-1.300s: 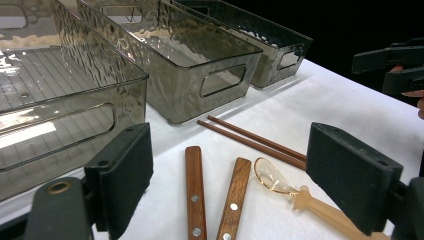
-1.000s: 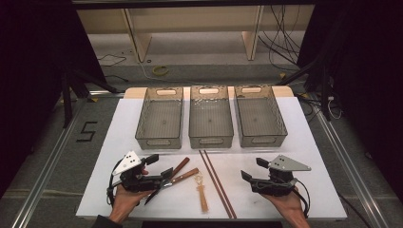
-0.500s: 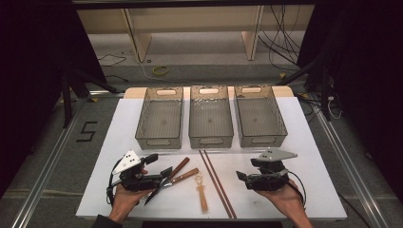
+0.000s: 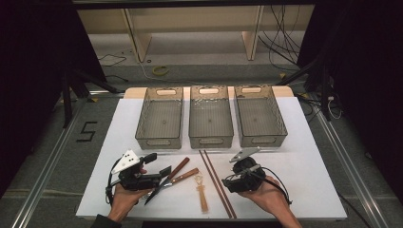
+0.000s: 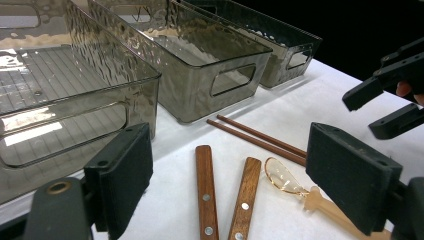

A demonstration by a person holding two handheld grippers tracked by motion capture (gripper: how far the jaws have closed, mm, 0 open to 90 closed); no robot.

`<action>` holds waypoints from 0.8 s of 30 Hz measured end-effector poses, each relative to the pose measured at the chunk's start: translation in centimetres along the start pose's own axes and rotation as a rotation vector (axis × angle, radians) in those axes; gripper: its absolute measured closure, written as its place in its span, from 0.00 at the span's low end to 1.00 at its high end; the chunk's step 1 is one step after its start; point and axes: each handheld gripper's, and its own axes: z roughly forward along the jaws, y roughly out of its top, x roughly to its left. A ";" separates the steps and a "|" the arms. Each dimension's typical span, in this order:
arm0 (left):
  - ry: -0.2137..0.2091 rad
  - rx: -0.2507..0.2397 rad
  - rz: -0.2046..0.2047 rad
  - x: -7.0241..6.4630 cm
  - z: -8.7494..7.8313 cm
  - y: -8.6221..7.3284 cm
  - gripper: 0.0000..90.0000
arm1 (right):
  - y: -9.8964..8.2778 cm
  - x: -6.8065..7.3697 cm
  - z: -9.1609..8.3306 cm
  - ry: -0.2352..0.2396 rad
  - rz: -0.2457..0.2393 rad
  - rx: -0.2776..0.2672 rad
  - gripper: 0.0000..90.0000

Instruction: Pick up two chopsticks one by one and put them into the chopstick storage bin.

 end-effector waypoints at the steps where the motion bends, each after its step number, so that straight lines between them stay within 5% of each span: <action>1: 0.000 0.000 0.000 0.0 0.0 0.0 0.20 | 0.2 0.1 0.2 0.001 -0.003 0.015 0.48; 11: -0.002 -0.002 0.000 0.0 -0.1 0.0 0.20 | 1.0 0.8 1.8 0.010 -0.035 0.104 0.56; 24: -0.001 -0.002 0.002 0.0 -0.1 0.1 0.20 | 1.2 1.0 2.6 0.016 -0.047 0.141 0.60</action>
